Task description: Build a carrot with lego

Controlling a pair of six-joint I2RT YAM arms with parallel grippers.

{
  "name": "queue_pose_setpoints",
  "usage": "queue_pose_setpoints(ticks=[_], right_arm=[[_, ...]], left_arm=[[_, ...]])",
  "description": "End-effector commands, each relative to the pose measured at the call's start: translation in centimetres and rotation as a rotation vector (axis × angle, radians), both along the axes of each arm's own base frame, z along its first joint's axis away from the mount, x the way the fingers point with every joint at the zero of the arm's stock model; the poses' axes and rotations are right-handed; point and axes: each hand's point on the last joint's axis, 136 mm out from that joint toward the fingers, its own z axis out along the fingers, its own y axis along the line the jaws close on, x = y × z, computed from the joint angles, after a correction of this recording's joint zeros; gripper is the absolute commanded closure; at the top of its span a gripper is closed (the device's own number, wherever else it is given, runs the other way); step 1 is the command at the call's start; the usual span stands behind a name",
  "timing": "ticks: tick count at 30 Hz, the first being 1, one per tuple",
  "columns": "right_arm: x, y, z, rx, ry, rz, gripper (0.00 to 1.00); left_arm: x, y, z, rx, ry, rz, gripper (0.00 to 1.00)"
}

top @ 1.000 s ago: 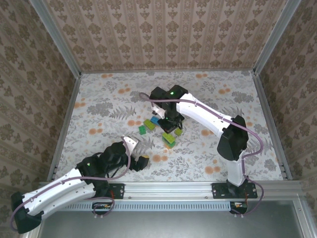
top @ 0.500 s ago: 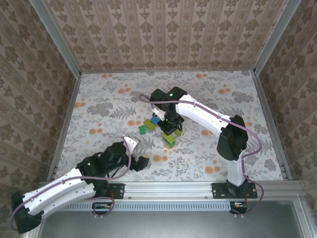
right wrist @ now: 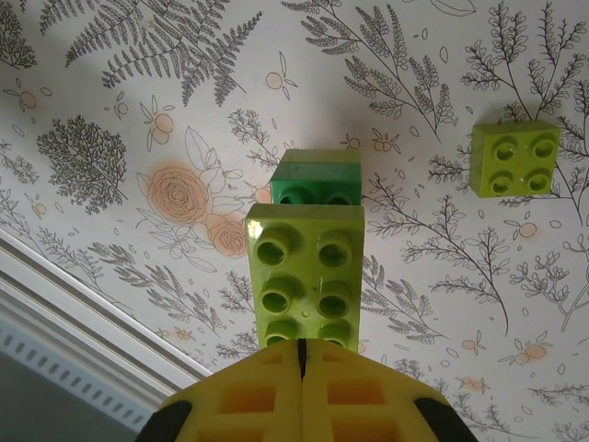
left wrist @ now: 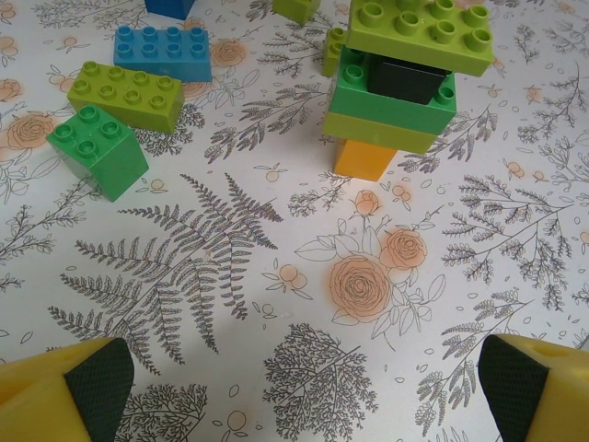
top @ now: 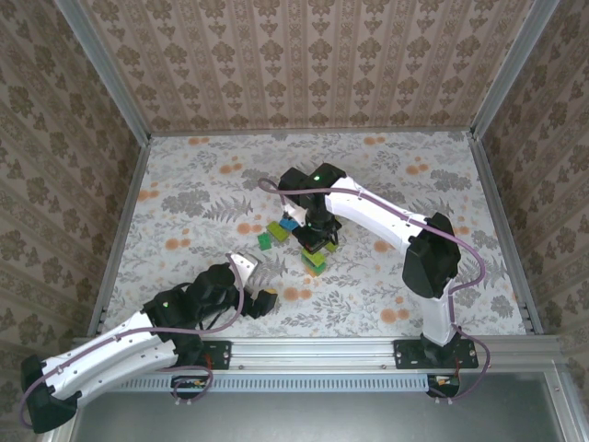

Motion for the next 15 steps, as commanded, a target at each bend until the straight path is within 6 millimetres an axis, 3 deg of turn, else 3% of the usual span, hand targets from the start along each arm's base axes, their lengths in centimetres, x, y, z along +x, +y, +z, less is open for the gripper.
queue_pose_setpoints(ticks=[1,15], right_arm=[[-0.7,0.3,-1.1,-0.007,0.042,0.011,1.0],[-0.6,0.5,-2.3,-0.028,0.06,0.02,1.0]], left_arm=[[-0.1,-0.4,0.2,-0.003,-0.018,-0.023,0.0],[-0.1,-0.4,0.2,-0.004,-0.018,-0.023,0.0]])
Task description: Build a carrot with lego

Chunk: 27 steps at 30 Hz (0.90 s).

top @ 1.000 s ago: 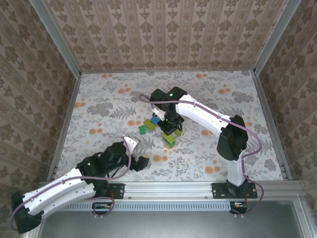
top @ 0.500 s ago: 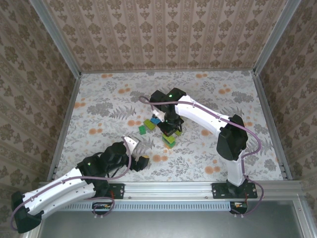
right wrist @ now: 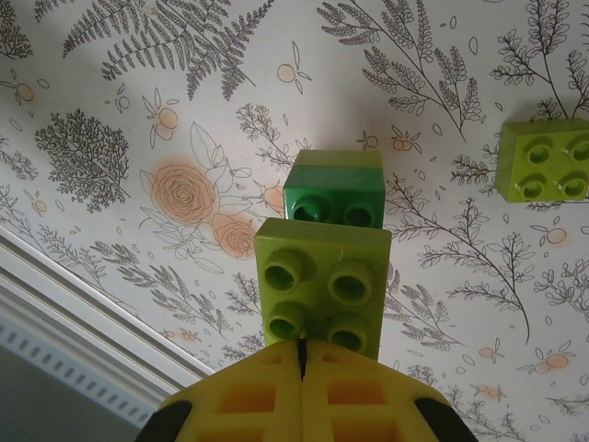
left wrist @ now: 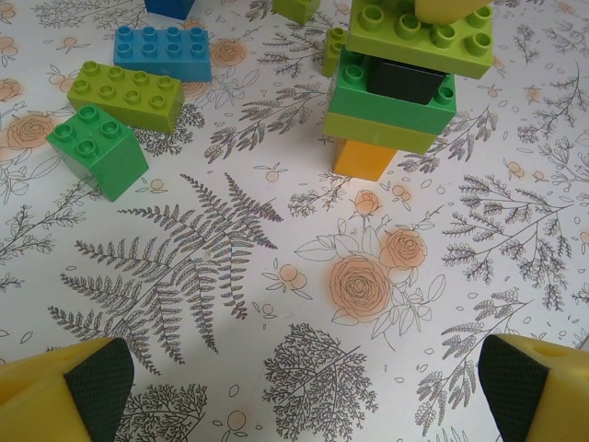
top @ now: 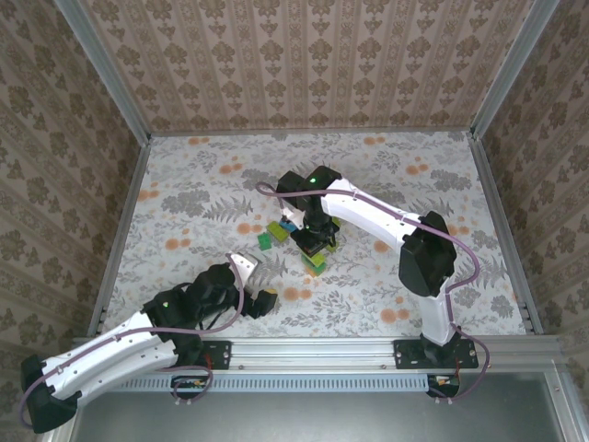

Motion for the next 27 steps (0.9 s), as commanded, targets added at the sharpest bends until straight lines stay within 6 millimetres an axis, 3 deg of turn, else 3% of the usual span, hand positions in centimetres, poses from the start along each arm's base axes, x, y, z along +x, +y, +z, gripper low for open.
queue_pose_setpoints(ticks=[1,27], right_arm=[[-0.3,0.0,-1.2,-0.026,0.027,0.016,1.0],[1.0,-1.9,-2.4,-0.154,-0.014,0.006,1.0]], left_arm=[[-0.1,-0.3,0.1,-0.003,-0.017,-0.022,0.0],[-0.1,-0.4,0.2,-0.005,-0.018,-0.026,0.0]])
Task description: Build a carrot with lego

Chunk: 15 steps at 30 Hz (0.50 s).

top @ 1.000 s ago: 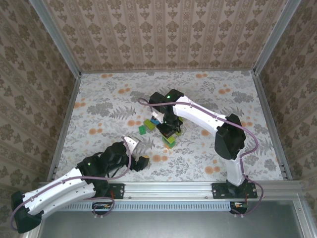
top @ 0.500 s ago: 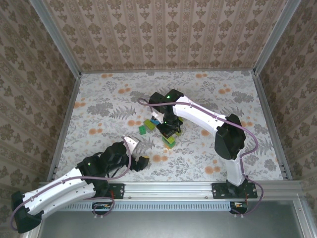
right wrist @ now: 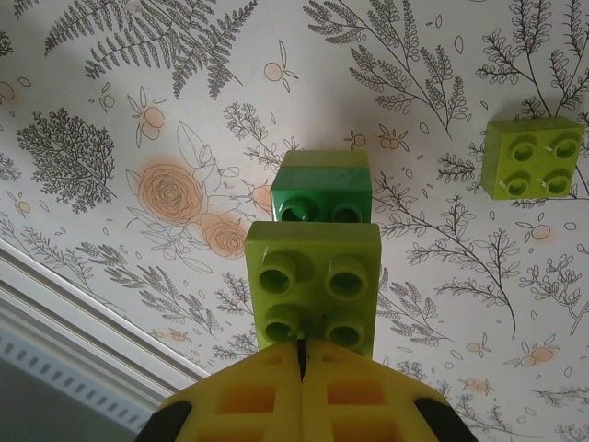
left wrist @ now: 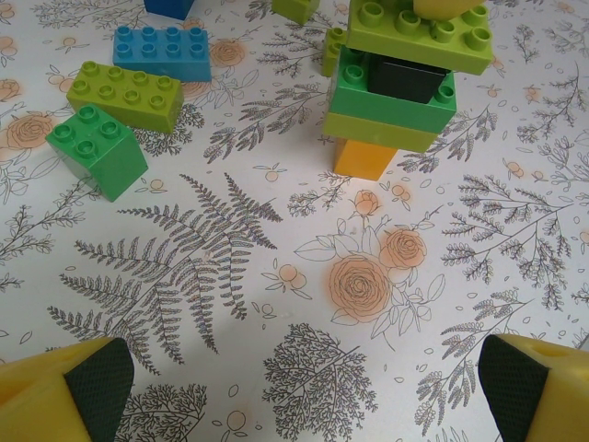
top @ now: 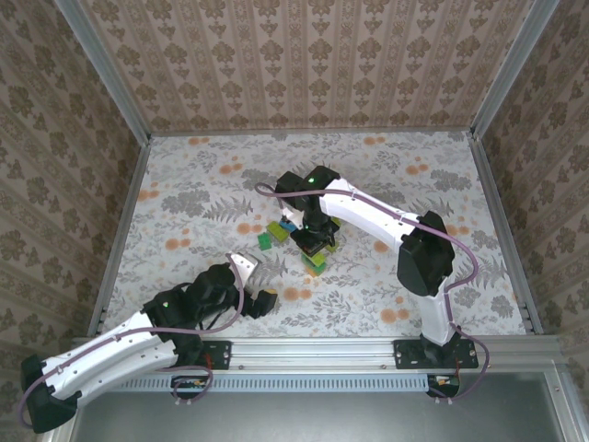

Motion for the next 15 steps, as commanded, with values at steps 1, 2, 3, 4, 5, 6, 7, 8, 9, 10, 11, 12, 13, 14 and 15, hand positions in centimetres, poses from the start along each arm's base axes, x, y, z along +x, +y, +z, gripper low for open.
queue_pose_setpoints(ticks=[1,2,3,4,5,6,7,8,9,10,11,12,13,14,15], right_arm=[[0.8,-1.6,-2.2,-0.124,-0.004,0.002,1.0],[0.9,-1.6,-2.2,-0.123,-0.009,0.001,1.0],[1.0,-1.6,-2.1,-0.12,-0.01,0.0,1.0],[1.0,-1.5,-2.1,-0.119,-0.009,0.001,1.0],[1.0,-1.5,-2.2,-0.123,-0.006,0.004,1.0],[1.0,-1.6,-2.2,-0.129,-0.008,0.005,1.0],[1.1,-1.7,-2.4,-0.14,-0.008,0.005,1.0],[1.1,-1.8,-2.7,-0.151,-0.004,0.007,1.0],[1.1,-1.9,-2.8,-0.157,-0.002,0.007,1.0],[1.1,-2.0,-3.0,-0.163,0.002,0.007,1.0],[1.0,-2.0,-3.2,-0.169,0.005,0.009,1.0],[1.1,-2.1,-3.3,-0.177,0.006,0.01,1.0],[1.1,-2.3,-3.4,-0.185,0.006,0.01,1.0],[1.0,-2.4,-3.4,-0.191,0.006,0.014,1.0],[1.0,-2.5,-3.3,-0.192,0.006,0.015,1.0]], left_arm=[[-0.1,-0.4,0.2,-0.007,-0.018,-0.025,0.0],[-0.1,-0.4,0.2,-0.006,-0.018,-0.027,0.0],[-0.1,-0.4,0.2,-0.006,-0.02,-0.026,0.0],[-0.1,-0.4,0.2,-0.005,-0.019,-0.026,0.0],[-0.1,-0.4,0.2,-0.005,-0.018,-0.027,0.0],[-0.1,-0.4,0.1,-0.004,-0.018,-0.027,0.0],[-0.1,-0.4,0.2,-0.004,-0.018,-0.028,0.0],[-0.1,-0.4,0.1,-0.004,-0.018,-0.027,0.0],[-0.2,-0.4,0.1,-0.003,-0.018,-0.028,0.0],[-0.2,-0.5,0.1,-0.004,-0.018,-0.029,0.0],[-0.2,-0.4,0.1,-0.003,-0.017,-0.029,0.0],[-0.2,-0.4,0.1,-0.004,-0.017,-0.029,0.0],[-0.2,-0.5,0.1,-0.004,-0.018,-0.029,0.0],[-0.2,-0.5,0.1,-0.005,-0.017,-0.03,0.0],[-0.2,-0.5,0.2,-0.005,-0.02,-0.031,0.0]])
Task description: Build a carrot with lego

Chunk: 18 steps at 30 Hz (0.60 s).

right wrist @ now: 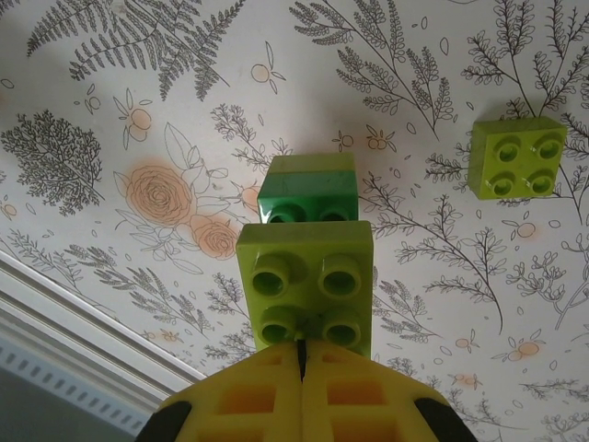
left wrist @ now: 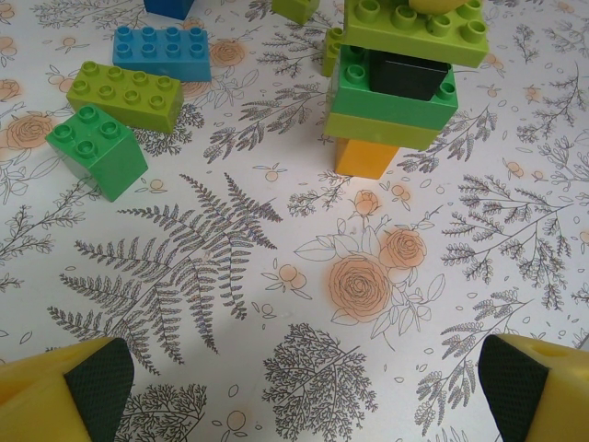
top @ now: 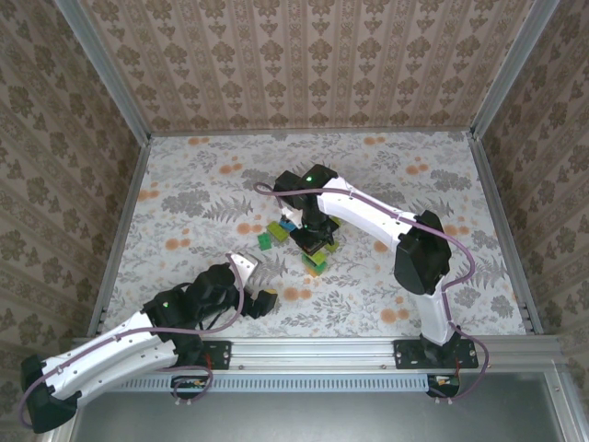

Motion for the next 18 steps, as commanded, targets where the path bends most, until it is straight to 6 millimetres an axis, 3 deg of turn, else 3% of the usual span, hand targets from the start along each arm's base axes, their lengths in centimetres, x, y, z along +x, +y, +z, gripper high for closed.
queue_pose_setpoints(ticks=[1,18], right_arm=[[0.6,-2.4,-3.3,-0.166,0.013,0.015,1.0],[-0.6,-2.4,-2.4,-0.139,0.029,0.025,1.0]], left_arm=[[-0.1,-0.5,0.2,-0.005,-0.019,-0.03,0.0],[-0.1,-0.5,0.1,0.0,-0.018,-0.031,0.0]])
